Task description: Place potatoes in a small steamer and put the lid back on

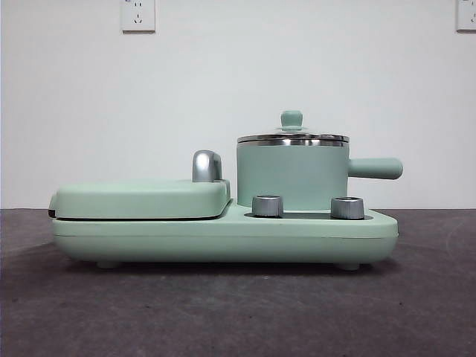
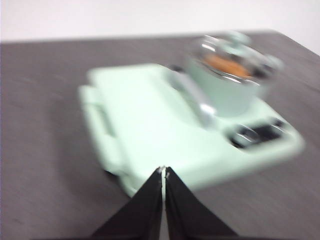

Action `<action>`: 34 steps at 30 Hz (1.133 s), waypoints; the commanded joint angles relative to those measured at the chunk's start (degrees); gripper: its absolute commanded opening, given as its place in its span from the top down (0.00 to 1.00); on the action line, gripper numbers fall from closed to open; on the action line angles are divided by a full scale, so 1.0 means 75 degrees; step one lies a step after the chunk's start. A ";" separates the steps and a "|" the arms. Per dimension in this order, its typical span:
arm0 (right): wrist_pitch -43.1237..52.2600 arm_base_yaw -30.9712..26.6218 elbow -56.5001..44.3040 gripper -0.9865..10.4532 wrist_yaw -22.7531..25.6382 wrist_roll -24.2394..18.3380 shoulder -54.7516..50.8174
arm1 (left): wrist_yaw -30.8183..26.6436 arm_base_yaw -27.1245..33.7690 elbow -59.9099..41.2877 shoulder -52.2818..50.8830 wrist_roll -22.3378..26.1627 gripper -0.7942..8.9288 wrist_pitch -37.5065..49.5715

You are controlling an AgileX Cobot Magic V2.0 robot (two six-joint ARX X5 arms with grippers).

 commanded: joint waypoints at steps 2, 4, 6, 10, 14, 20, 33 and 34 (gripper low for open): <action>0.0093 0.0050 0.0093 0.90 -0.0009 -0.0067 0.0047 | -0.0035 0.1020 -0.1475 -0.0796 0.0312 0.91 0.1638; 0.0093 0.0050 0.0093 0.90 -0.0009 -0.0067 0.0047 | -0.0175 0.1448 -0.2212 -0.1142 0.0411 0.91 0.2457; 0.0093 0.0050 0.0093 0.90 -0.0006 -0.0067 0.0047 | -0.0224 0.1807 -0.2879 -0.1448 0.0548 0.91 0.3066; 0.0093 0.0050 0.0093 0.90 -0.0006 -0.0067 0.0041 | -0.0221 0.2174 -0.3663 -0.1900 0.0542 0.91 0.3209; 0.0096 0.0050 0.0093 0.90 -0.0009 -0.0067 0.0041 | -0.0224 0.2317 -0.4092 -0.2127 0.0522 0.91 0.3214; 0.0096 0.0050 0.0093 0.90 -0.0006 -0.0067 0.0041 | -0.0221 0.2361 -0.4456 -0.2363 0.0522 0.91 0.3022; 0.0099 0.0050 0.0096 0.90 -0.0006 -0.0067 0.0041 | -0.0242 0.2361 -0.4456 -0.2363 0.0577 0.91 0.2821; 0.0099 0.0050 0.0096 0.90 -0.0009 -0.0067 0.0041 | -0.0242 0.2361 -0.4456 -0.2363 0.0577 0.91 0.2821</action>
